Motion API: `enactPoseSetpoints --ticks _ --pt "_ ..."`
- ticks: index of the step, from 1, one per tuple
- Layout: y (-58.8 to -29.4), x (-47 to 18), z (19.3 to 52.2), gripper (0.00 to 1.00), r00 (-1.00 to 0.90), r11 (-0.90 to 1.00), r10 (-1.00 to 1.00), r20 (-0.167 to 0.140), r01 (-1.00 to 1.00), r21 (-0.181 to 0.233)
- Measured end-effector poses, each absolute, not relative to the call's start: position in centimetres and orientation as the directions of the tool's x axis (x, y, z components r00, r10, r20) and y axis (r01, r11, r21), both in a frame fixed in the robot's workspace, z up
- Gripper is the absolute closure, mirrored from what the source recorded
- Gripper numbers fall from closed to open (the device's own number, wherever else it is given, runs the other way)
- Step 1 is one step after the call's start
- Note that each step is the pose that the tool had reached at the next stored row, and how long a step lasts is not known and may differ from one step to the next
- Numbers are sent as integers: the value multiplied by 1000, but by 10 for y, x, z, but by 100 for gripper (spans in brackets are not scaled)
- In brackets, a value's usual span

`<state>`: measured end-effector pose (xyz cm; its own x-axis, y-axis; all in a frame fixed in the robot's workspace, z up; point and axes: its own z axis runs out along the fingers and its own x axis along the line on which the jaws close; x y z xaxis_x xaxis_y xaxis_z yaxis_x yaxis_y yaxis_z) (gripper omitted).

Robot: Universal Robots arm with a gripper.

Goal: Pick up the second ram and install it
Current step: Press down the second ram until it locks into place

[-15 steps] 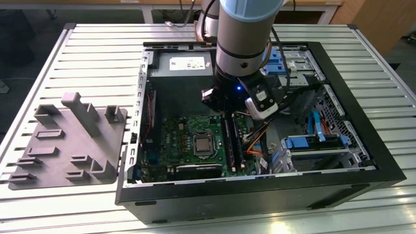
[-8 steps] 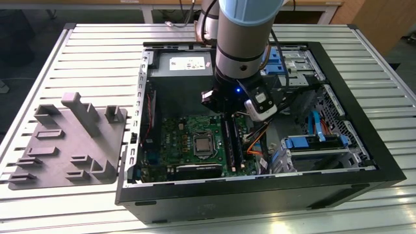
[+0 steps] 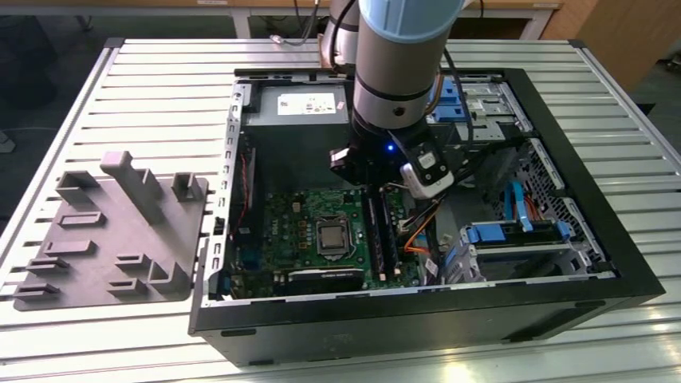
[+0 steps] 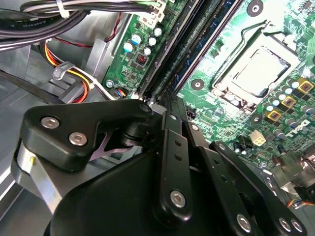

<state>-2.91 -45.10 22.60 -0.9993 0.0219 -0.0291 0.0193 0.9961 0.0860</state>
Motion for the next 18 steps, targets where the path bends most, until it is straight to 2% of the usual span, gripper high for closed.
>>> enactPoseSetpoints --ticks 18 --pt "-451 -29 221 89 -999 996 22 -29 19 86"
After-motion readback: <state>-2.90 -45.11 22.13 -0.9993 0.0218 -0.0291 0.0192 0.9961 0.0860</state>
